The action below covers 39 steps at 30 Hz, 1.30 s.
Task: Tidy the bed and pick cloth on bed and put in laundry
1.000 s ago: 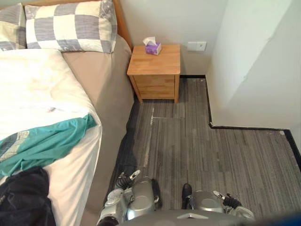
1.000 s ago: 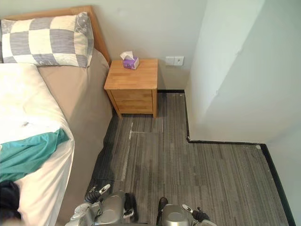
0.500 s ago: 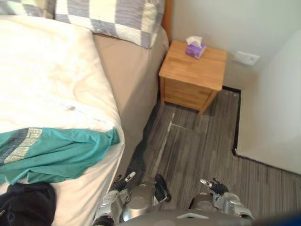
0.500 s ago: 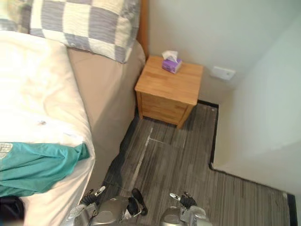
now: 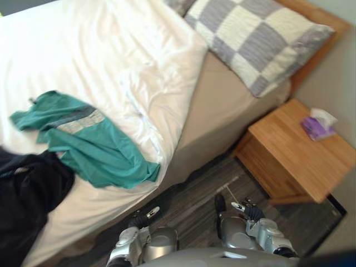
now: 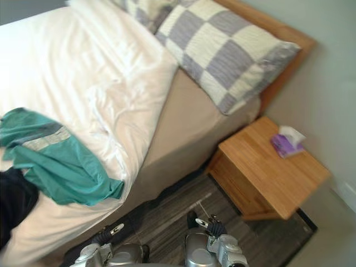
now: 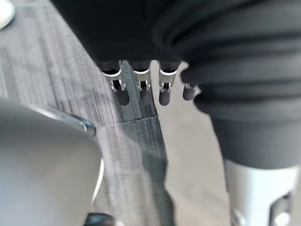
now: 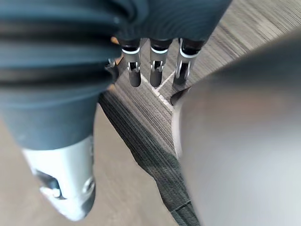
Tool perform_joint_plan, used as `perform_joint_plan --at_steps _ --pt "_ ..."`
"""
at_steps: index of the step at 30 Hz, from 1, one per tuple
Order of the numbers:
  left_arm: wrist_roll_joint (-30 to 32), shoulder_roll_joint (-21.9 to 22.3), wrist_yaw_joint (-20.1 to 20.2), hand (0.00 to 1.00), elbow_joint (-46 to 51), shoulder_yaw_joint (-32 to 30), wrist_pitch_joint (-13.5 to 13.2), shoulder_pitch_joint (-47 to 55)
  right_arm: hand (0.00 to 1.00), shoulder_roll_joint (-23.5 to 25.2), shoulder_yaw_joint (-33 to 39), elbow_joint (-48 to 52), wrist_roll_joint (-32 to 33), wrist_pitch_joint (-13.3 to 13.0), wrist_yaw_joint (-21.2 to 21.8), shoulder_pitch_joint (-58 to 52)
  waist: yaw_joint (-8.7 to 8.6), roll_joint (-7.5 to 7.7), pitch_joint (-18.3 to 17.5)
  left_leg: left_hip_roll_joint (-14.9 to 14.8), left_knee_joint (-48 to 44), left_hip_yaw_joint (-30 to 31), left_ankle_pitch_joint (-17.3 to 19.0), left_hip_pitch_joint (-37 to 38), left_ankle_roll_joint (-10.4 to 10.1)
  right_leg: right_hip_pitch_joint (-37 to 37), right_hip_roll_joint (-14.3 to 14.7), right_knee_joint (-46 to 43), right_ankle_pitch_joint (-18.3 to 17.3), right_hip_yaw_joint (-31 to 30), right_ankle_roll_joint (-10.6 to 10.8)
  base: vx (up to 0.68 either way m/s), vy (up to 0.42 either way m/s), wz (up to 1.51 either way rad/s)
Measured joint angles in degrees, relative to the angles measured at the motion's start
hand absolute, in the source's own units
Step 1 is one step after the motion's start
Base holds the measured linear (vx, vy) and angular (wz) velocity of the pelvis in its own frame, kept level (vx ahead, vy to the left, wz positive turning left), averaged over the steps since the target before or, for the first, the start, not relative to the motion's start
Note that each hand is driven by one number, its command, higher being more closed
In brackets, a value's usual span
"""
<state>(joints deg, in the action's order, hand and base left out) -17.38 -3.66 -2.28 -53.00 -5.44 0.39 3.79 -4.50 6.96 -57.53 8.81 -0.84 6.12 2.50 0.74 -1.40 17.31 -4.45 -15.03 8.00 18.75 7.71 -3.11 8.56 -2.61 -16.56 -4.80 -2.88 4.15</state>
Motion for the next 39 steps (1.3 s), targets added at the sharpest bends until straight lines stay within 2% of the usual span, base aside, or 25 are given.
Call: perform_joint_plan --at_steps 3,5,6,7,8,9,10,11,12,14,19,20,25,26,29,33,37,39 --pt "-0.1 0.5 -0.3 0.0 0.1 -0.2 0.1 0.0 0.0 -0.2 -2.0 0.0 -0.3 -0.8 1.1 0.7 0.48 0.03 -0.3 -1.7 4.3 0.2 -2.6 2.3 -1.9 0.1 0.4 -3.7 -3.6 2.8 -1.6 0.16 -0.317 0.47" --pt "-0.8 0.2 -0.5 0.0 0.2 -0.2 0.4 0.0 0.0 -0.2 -3.1 -0.4 -0.4 -0.9 2.1 2.4 0.52 -0.1 -0.4 -1.7 3.4 -1.7 -5.4 -0.2 -2.9 -0.2 -0.9 -2.5 -3.7 5.7 -2.4 0.12 -0.236 0.71" --pt "-0.9 0.2 -0.5 0.0 0.3 -0.1 0.3 0.0 0.0 -0.1 -3.2 -0.5 -0.4 -0.9 2.6 2.9 0.23 -0.36 -0.4 -1.9 2.8 -4.2 -7.1 -1.9 -4.1 -1.1 -1.9 -1.3 -3.3 8.1 -2.8 0.08 -0.154 0.93" --pt "-0.8 0.2 -0.5 0.0 0.5 -0.1 0.3 0.0 0.0 -0.1 -3.1 -0.7 -0.4 -0.8 2.7 2.8 0.18 -0.43 -0.4 -2.4 3.0 -6.5 -8.3 -2.6 -4.2 -1.7 -2.6 -0.6 -3.2 9.8 -3.0 0.09 -0.141 1.35" --pt "-0.2 0.1 -0.5 0.0 0.8 0.3 -0.2 0.0 0.0 -0.1 -3.1 -0.9 -0.4 -0.7 2.7 2.5 -0.09 -0.44 -0.4 -2.7 4.3 -12.0 -10.8 -3.3 -3.9 -3.5 -4.0 0.9 -3.0 13.8 -3.3 0.06 -0.111 1.39" --pt "0.1 0.1 -0.5 0.0 0.9 0.5 -0.5 0.0 0.0 0.0 -3.1 -0.9 -0.4 -0.7 2.6 2.4 -0.31 -0.45 -0.4 -2.9 5.3 -15.0 -12.0 -3.4 -3.6 -4.6 -4.6 1.6 -2.9 16.0 -3.5 0.05 -0.123 1.94" --pt "0.6 0.1 -0.3 0.0 0.7 0.9 -1.4 0.0 0.0 0.1 -3.1 -0.9 -0.1 -0.6 2.2 2.0 -1.14 -0.65 -0.5 -3.6 6.8 -21.1 -12.9 -3.5 -3.0 -6.6 -5.1 3.1 -2.7 20.7 -3.8 0.01 -0.088 1.87" --pt "0.7 0.4 -0.1 0.0 -0.1 1.1 -1.9 0.0 0.0 -0.4 -3.1 -0.8 -0.1 -0.4 1.9 2.5 -1.1 -1.41 -0.5 -4.2 8.5 -26.5 -13.2 -3.6 -2.7 -8.0 -5.0 3.8 -2.7 23.9 -3.8 -0.01 -0.058 1.68" --pt "0.7 0.6 -0.1 0.0 -0.3 1.3 -2.0 0.1 0.0 -0.7 -3.1 -0.8 -0.1 -0.4 1.7 2.8 -0.94 -1.56 -0.4 -4.3 9.4 -28.3 -13.7 -3.5 -2.2 -8.4 -5.0 3.9 -2.7 25.0 -3.8 -0.02 -0.011 1.21" --pt "1.3 0.3 0.0 0.0 -0.1 1.5 -3.3 0.3 0.0 -0.7 -3.2 -1.4 0.1 -0.8 0.5 3.0 0.38 -1.34 -0.5 -3.1 12.7 -28.8 -16.5 -2.7 -1.5 -9.8 -5.8 5.0 -2.6 26.9 -3.5 -0.04 0.043 0.64" --pt "2.6 0.0 1.3 0.0 -0.6 3.3 -3.7 0.7 0.0 -0.1 -4.3 -2.5 3.1 -0.8 -1.9 2.1 -0.62 -1.74 -1.1 -0.4 20.8 -26.1 -21.2 -0.4 -0.2 -12.1 -5.9 9.0 -2.0 29.7 -1.8 -0.07 0.05 0.35" --pt "3.0 -0.2 1.7 0.0 -0.7 3.7 -3.7 0.7 0.0 0.1 -4.2 -2.5 4.1 -0.7 -2.5 2.0 -1.11 -1.38 -1.2 -0.3 20.9 -25.1 -21.6 -0.8 0.0 -12.7 -6.0 9.5 -1.9 30.9 -1.5 -0.07 0.034 0.44" --pt "4.0 -1.5 1.9 0.0 -0.7 5.5 -2.7 0.7 0.0 1.3 -2.3 -2.5 9.8 0.3 -5.8 0.7 -1.11 0.12 -2.2 -0.2 21.1 -22.8 -22.0 -0.5 0.0 -15.0 -6.0 10.0 -2.1 32.9 -1.2 -0.03 -0.01 0.26" --pt "5.5 -1.6 1.9 0.0 -0.7 5.5 -1.8 0.7 0.0 1.7 -1.4 -2.5 12.0 0.6 -7.3 0.6 -1.12 0.3 -2.6 -0.2 21.1 -22.8 -22.0 -0.5 0.0 -15.1 -5.7 10.1 -2.0 32.8 -1.3 0.0 -0.021 0.04" --pt "6.4 -1.6 1.8 0.0 -1.5 5.6 -0.6 0.5 0.0 2.0 0.7 -2.5 15.8 0.5 -10.7 0.0 -1.27 0.17 -3.6 -0.4 21.1 -23.2 -22.0 -0.4 -0.1 -15.2 -5.4 10.2 -1.4 32.5 -1.8 0.02 -0.005 -0.05" --pt "8.0 -1.6 1.5 0.0 -2.4 5.2 0.7 -0.2 0.0 2.3 7.8 -0.3 20.1 0.3 -16.8 -1.7 -1.41 0.39 -3.9 -1.1 21.1 -26.1 -21.5 1.5 -0.9 -16.0 -4.9 10.6 -1.1 30.6 -2.1 0.01 0.009 -0.24" --pt "8.1 -2.2 1.0 0.0 -2.3 4.7 1.6 -0.1 0.0 1.3 12.8 8.0 18.9 -0.2 -22.9 -3.5 -1.78 1.3 -4.2 -1.7 21.1 -28.7 -21.3 1.9 -1.3 -15.2 -4.3 10.7 -0.9 28.6 -2.3 -0.01 0.001 -0.3" --pt "8.1 -2.5 1.1 0.0 -2.3 4.8 1.7 -0.2 0.0 -0.2 14.1 13.3 17.1 -0.2 -24.2 -3.5 -1.94 1.65 -4.3 -1.8 21.1 -29.9 -21.2 2.0 -1.3 -14.6 -4.3 10.7 -0.8 27.8 -2.3 -0.01 0.016 -0.35"
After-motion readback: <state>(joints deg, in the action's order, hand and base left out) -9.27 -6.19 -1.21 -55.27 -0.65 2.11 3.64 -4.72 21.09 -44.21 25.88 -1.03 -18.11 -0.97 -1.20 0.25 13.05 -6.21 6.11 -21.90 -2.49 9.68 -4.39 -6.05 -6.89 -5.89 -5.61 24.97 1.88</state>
